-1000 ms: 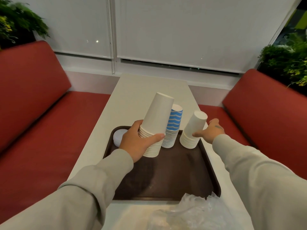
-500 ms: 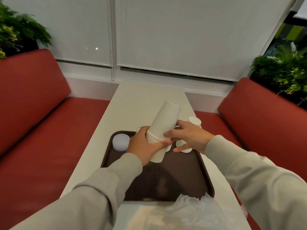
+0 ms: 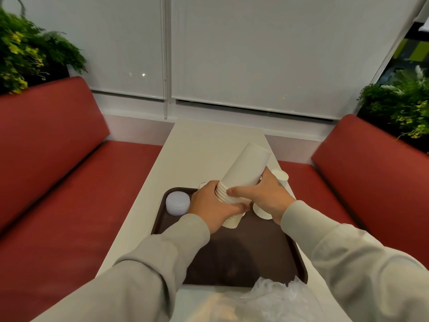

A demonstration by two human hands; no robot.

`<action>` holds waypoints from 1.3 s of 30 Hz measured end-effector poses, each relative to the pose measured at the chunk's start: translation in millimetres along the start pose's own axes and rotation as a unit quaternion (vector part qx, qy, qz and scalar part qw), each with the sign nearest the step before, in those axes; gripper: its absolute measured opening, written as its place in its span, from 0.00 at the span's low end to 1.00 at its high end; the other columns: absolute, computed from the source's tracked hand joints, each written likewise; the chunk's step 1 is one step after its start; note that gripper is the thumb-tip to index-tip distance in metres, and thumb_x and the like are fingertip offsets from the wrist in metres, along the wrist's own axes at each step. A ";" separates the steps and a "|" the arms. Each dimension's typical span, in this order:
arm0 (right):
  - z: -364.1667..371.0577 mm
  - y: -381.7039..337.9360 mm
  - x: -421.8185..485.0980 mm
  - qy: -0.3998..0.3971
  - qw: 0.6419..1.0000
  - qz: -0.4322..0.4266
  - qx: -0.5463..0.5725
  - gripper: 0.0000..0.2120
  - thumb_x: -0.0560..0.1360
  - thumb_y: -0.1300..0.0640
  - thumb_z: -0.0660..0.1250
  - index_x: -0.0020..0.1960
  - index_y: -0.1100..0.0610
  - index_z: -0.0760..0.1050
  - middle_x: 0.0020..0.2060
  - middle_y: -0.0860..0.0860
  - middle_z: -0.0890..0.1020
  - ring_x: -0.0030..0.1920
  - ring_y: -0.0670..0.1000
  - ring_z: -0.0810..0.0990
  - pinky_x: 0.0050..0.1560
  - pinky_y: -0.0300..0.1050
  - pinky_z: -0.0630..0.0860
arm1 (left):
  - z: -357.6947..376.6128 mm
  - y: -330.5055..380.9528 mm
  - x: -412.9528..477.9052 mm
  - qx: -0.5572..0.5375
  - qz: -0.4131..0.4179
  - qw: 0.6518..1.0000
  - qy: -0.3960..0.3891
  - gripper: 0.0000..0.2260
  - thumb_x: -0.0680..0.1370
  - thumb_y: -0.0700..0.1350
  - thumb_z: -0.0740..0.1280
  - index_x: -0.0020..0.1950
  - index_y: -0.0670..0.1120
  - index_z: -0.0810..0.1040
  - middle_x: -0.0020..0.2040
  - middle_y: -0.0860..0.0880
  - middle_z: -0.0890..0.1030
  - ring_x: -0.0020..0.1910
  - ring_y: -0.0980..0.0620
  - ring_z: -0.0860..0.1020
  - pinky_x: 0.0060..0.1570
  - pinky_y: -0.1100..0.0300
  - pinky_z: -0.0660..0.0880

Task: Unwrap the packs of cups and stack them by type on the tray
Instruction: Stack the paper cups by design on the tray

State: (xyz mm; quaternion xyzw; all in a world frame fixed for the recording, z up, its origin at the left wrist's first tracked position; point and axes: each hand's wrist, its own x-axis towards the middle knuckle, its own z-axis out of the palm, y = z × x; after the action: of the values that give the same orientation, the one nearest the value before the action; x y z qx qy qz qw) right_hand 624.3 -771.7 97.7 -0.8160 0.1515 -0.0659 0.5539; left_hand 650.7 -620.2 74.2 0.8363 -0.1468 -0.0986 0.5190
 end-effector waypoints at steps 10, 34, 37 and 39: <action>-7.9 -1.0 -2.6 0.006 1.000 -0.014 0.019 0.47 0.51 0.47 0.83 0.67 0.48 0.66 0.57 0.47 0.80 0.58 0.50 0.80 0.60 0.54 0.79 | 0.8 -7.4 2.8 -0.017 -0.007 0.999 -0.035 0.31 0.57 0.63 0.77 0.57 0.58 0.75 0.51 0.56 0.81 0.49 0.54 0.80 0.52 0.52 0.80; -91.5 30.3 61.3 0.225 0.965 0.038 -0.125 0.40 0.65 0.54 0.81 0.68 0.55 0.60 0.64 0.55 0.74 0.64 0.60 0.74 0.61 0.56 0.73 | -12.2 -38.4 17.1 -0.079 0.021 0.996 0.028 0.28 0.66 0.53 0.80 0.63 0.55 0.73 0.50 0.61 0.78 0.49 0.63 0.77 0.41 0.70 0.71; -85.7 38.4 69.1 0.219 0.966 0.043 -0.129 0.39 0.65 0.56 0.81 0.67 0.55 0.61 0.65 0.55 0.74 0.65 0.61 0.74 0.61 0.57 0.73 | -13.6 -42.2 20.9 -0.084 0.023 0.996 0.031 0.29 0.66 0.54 0.80 0.64 0.56 0.73 0.51 0.61 0.78 0.49 0.62 0.77 0.42 0.68 0.72; -81.9 44.6 71.8 0.221 0.965 0.048 -0.129 0.39 0.66 0.56 0.81 0.67 0.55 0.61 0.66 0.55 0.73 0.66 0.61 0.73 0.62 0.57 0.73 | -14.1 -45.4 23.1 -0.088 0.021 0.995 0.035 0.30 0.66 0.55 0.80 0.64 0.56 0.72 0.52 0.61 0.79 0.50 0.61 0.77 0.45 0.66 0.74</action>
State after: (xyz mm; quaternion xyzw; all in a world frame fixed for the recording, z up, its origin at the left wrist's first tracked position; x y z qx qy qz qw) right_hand 661.9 -882.3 83.1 -0.8376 0.3167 -0.1978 0.3987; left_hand 683.4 -597.4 39.4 0.7874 -0.1367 -0.0712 0.5969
